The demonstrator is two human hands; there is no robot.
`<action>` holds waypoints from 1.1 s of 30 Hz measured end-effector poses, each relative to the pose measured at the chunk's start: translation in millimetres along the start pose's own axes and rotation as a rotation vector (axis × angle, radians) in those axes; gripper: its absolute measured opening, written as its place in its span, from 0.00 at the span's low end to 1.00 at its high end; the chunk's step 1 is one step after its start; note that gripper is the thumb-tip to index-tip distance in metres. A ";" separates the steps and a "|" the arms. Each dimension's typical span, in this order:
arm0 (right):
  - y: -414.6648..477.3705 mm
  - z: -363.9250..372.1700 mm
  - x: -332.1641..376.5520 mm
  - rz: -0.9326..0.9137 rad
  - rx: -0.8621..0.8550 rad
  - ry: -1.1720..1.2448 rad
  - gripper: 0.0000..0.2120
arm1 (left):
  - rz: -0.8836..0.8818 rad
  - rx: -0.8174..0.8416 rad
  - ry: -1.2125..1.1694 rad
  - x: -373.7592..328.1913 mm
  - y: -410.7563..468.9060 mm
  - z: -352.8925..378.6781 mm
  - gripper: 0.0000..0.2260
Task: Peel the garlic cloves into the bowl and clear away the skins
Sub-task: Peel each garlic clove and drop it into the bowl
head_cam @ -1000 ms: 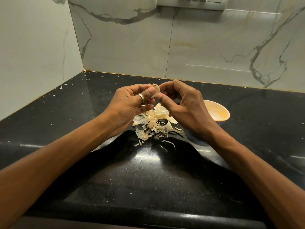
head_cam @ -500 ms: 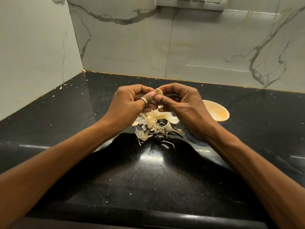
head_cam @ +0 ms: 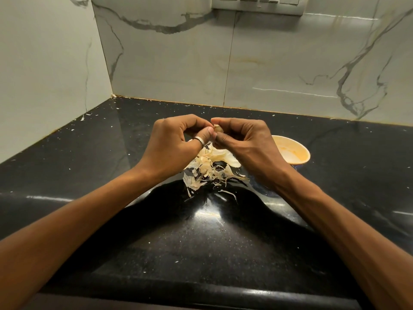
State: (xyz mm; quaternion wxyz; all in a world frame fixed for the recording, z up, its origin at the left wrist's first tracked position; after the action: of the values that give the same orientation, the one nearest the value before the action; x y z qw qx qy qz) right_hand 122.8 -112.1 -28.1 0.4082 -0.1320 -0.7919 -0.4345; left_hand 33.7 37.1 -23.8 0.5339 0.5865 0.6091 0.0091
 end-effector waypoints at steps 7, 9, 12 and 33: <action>-1.0 1.4 1.7 -0.100 0.033 -0.246 0.17 | 0.051 -0.001 0.067 -1.0 -0.9 -0.3 0.06; -1.6 2.4 2.3 -0.112 0.038 -0.283 0.16 | 0.078 0.003 0.099 -1.1 -1.6 -0.3 0.07; -2.4 4.3 3.5 -0.125 0.046 -0.308 0.13 | 0.107 -0.012 0.138 -0.8 -2.4 0.9 0.06; -1.0 1.4 6.9 0.022 0.014 0.036 0.15 | -0.540 0.089 -0.413 10.8 2.7 1.4 0.06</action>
State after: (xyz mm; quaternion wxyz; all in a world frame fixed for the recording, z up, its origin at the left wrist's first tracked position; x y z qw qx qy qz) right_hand 117.2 -112.6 -23.8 0.4284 -0.1301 -0.7857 -0.4269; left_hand 39.3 44.8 -29.6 0.6028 0.4161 0.6213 -0.2783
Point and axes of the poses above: each hand's wrist, its own y-axis towards the middle knuckle, its own z-axis out of the palm, x = y × z, the point moved 3 cm from there along y, towards the middle knuckle, and after that the axes turned 10 degrees about -z, right-handed, at the moved point
